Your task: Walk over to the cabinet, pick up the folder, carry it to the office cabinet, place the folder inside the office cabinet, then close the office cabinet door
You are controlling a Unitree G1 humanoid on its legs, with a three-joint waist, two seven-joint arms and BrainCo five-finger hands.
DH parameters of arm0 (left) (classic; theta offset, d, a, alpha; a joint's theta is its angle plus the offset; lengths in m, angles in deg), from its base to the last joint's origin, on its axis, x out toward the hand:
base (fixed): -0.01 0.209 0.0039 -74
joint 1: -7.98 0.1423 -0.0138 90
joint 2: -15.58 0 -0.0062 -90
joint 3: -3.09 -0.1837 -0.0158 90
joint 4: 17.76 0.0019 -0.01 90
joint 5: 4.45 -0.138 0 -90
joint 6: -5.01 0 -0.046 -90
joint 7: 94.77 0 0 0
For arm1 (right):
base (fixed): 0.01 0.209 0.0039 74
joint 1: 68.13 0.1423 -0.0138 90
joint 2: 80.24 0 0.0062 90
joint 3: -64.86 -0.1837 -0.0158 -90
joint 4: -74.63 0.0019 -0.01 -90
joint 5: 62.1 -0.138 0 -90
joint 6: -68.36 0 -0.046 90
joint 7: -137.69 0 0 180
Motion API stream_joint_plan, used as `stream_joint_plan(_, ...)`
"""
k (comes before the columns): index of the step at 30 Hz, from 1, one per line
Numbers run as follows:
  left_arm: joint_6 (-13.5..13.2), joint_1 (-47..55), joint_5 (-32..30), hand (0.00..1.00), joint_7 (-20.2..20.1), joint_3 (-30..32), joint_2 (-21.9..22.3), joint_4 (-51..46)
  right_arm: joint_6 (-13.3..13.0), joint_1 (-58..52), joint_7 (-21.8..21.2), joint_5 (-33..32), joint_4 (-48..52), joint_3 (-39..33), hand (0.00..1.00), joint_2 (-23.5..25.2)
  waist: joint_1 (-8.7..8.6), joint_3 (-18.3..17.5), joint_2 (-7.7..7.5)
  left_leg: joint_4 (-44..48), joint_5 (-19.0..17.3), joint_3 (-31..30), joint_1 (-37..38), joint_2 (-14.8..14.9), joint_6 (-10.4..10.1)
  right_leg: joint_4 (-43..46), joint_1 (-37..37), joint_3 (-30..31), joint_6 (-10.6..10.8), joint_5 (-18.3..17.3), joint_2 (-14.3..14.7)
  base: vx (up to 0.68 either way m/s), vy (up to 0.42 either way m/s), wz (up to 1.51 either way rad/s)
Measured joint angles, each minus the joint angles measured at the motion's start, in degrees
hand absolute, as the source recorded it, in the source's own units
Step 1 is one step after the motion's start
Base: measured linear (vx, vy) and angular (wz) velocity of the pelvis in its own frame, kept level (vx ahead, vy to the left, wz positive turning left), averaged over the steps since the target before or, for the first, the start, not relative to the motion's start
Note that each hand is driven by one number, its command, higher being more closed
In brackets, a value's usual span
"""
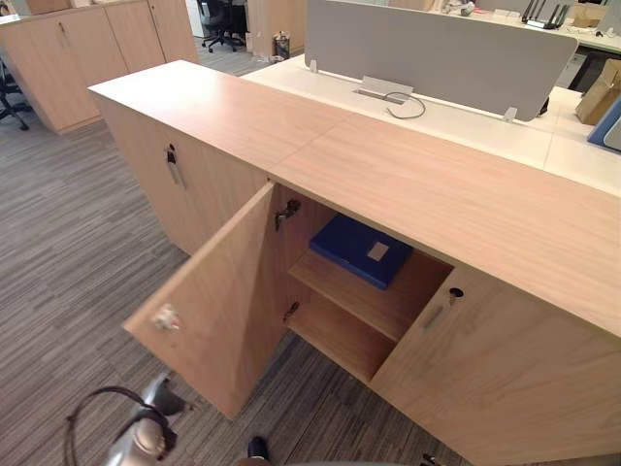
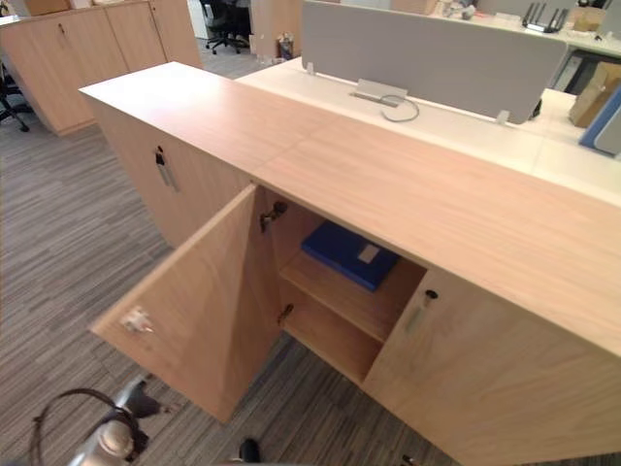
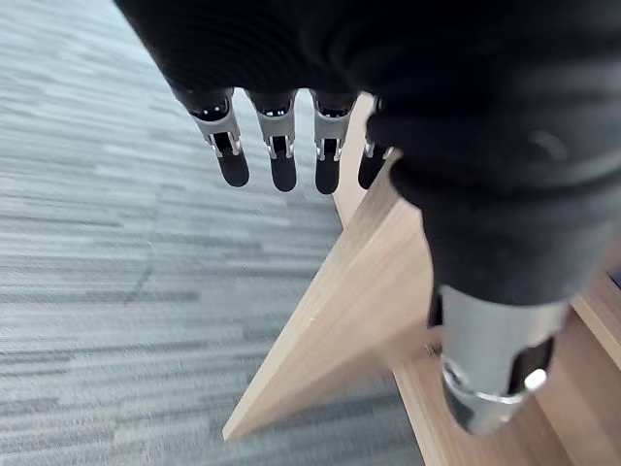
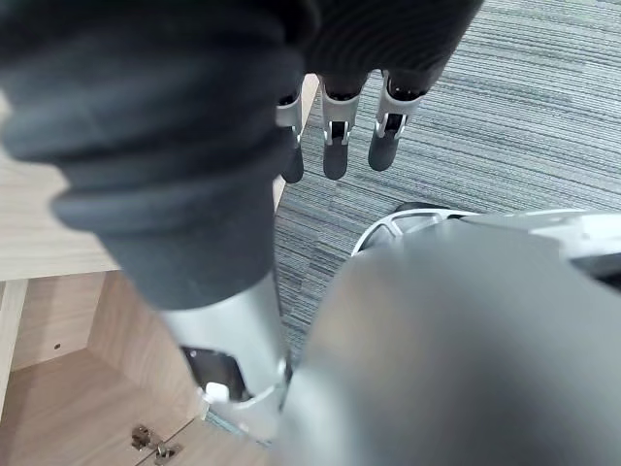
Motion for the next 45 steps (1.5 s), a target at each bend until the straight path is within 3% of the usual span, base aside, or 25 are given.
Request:
stream_joint_plan(3,-3.74,2.78,-0.88,0.00,-4.18,-11.14,1.46,-6.89,-0.39,0.14,0.19,-0.01,-0.34,0.07,0.00,-0.03,-0.28,-0.14,0.01,0.00,0.18,-0.35,-0.93,-0.22,0.29,-0.79,-0.48,0.04,0.26,0.25,0.10,-0.01,-0.009,0.05)
stream_joint_plan(5,-8.96,2.45,-0.81,0.00,-6.37,-19.66,1.98,-14.51,-0.57,0.69,0.41,-0.01,-1.23,0.28,0.00,-0.04,-1.16,-0.57,-0.07,0.00,0.25,-0.41,-0.95,-0.33,0.23,-1.16,-0.45,0.09,0.19,0.32,0.10,0.01,-0.011,-0.02)
stream_joint_plan(8,-16.95,-0.40,-0.72,0.00,-8.41,-23.81,4.15,-23.45,-0.99,1.38,0.44,0.02,-1.65,0.42,0.00,-0.03,-2.63,-0.94,0.06,-0.01,0.22,-0.40,-0.79,-0.29,0.26,-1.58,-0.21,0.09,-0.09,1.19,0.22,0.05,-0.028,-0.03)
stream_joint_plan(10,-18.96,-3.23,0.46,0.00,-8.51,-24.20,4.15,-26.06,-1.02,1.51,0.44,0.06,-1.69,0.42,0.00,-0.09,-3.12,-1.21,0.30,-0.01,0.31,-0.38,-0.66,0.03,0.34,-1.89,0.03,0.05,0.01,1.31,0.59,0.05,-0.047,-0.03)
stream_joint_plan(21,-19.75,-6.31,12.88,0.00,-11.06,-27.97,3.70,-26.56,-0.99,2.71,0.72,0.33,-3.81,2.67,0.00,-0.85,-4.13,-2.86,0.20,-0.06,-0.33,-0.23,0.28,0.43,-0.51,-3.77,1.88,-0.16,0.50,1.63,1.46,0.04,-0.026,0.00)
stream_joint_plan(24,-17.88,-3.56,19.29,0.00,-11.31,-18.00,9.20,-18.55,-0.96,2.73,0.70,0.31,-3.76,2.66,0.00,-0.74,-4.48,-2.70,-0.12,-0.09,-0.64,0.07,1.20,0.54,-0.72,-4.37,2.67,0.08,0.19,1.44,1.55,-0.02,-0.002,-0.06)
stream_joint_plan(27,-14.03,-1.97,25.97,0.00,-10.40,-4.74,14.26,-8.98,-0.59,2.27,0.47,0.26,-3.76,2.63,0.00,-0.72,-4.39,-2.69,-0.37,-0.09,-0.69,0.12,1.10,0.89,-0.77,-4.80,2.67,0.12,0.09,1.48,1.98,0.00,0.000,0.00)
stream_joint_plan(30,-12.22,-1.19,22.25,0.00,-6.01,8.85,16.31,0.31,-0.39,2.18,0.23,0.04,-3.74,2.52,0.00,-0.69,-4.19,-2.68,-0.94,-0.09,-0.80,0.25,1.06,1.17,-0.92,-5.01,2.68,0.14,0.09,1.49,2.29,0.00,-0.010,-0.02)
stream_joint_plan(32,-10.61,-1.21,20.99,0.00,-1.27,23.48,18.43,5.88,-0.33,1.96,-0.22,0.03,-3.75,2.47,0.00,-0.21,-3.82,-3.37,-1.63,-0.08,-0.98,0.56,1.04,1.28,-1.14,-5.33,2.72,0.28,0.33,1.64,2.47,0.03,-0.009,-0.03)
stream_joint_plan(34,-9.97,-1.20,22.16,0.00,1.52,31.19,18.47,7.45,-0.32,1.73,-0.34,0.03,-3.76,1.90,0.00,0.30,-3.51,-3.49,-2.36,-0.08,-1.12,0.77,1.05,1.33,-1.30,-5.45,2.80,0.34,0.40,1.68,2.55,0.04,-0.005,-0.04)
stream_joint_plan(35,-9.91,-1.20,25.51,0.00,4.40,38.39,18.44,9.52,-0.31,1.37,-0.35,0.03,-3.76,1.53,0.00,0.65,-3.26,-3.90,-2.97,-0.07,-1.30,1.13,1.15,1.29,-1.45,-5.62,2.86,0.56,0.39,1.70,2.54,0.04,-0.003,-0.06)
stream_joint_plan(36,-10.00,-1.22,26.17,0.00,5.24,39.92,18.40,10.20,-0.31,1.34,-0.35,0.03,-3.76,1.50,0.00,0.68,-3.25,-3.99,-3.07,-0.07,-1.37,1.21,1.22,1.28,-1.51,-5.69,2.92,0.64,0.39,1.70,2.54,0.05,0.005,-0.12)
stream_joint_plan(37,-10.07,-1.17,28.80,0.00,8.60,45.38,18.35,13.12,-0.34,1.38,-0.35,0.01,-3.74,1.28,0.00,0.74,-3.28,-4.15,-3.17,-0.07,-1.62,1.65,1.62,1.22,-1.51,-5.88,3.12,1.19,0.39,1.70,2.51,0.03,0.007,-0.13)
stream_joint_plan(39,-10.13,0.51,33.35,0.00,11.05,48.14,18.30,16.63,-0.35,1.66,-0.30,-0.15,-3.72,-0.62,0.00,0.80,-3.16,-4.07,-3.11,-0.01,-2.20,2.90,2.91,1.21,-1.56,-6.09,3.76,2.12,0.39,1.69,2.43,0.02,0.017,-0.23)
stream_joint_plan(41,-10.17,1.88,38.00,0.00,9.83,48.09,18.23,19.69,-0.34,1.70,-0.27,-0.46,-3.73,-0.92,0.00,0.76,-3.23,-4.15,-2.91,1.17,-3.27,3.35,3.06,1.34,-1.56,-6.27,4.09,2.59,0.40,1.69,2.39,0.01,0.016,-0.17)
stream_joint_plan(43,-10.09,2.34,44.25,0.00,5.91,47.90,18.29,24.93,-0.33,2.21,-0.29,-0.72,-3.74,-1.27,0.00,0.73,-3.39,-3.63,-3.16,11.98,-8.97,3.18,-1.43,3.13,-1.50,-6.07,4.10,2.89,0.39,1.69,2.25,-0.01,-0.008,-0.14)
stream_joint_plan(45,-9.92,2.80,45.46,0.00,2.98,47.38,19.39,29.02,-0.31,2.60,-0.30,-0.72,-3.74,-2.39,0.00,-0.06,-3.15,-2.88,-1.49,24.01,-15.24,1.92,-6.16,6.59,-1.71,-5.75,4.08,3.50,0.40,1.62,3.62,-0.02,-0.008,-0.18)
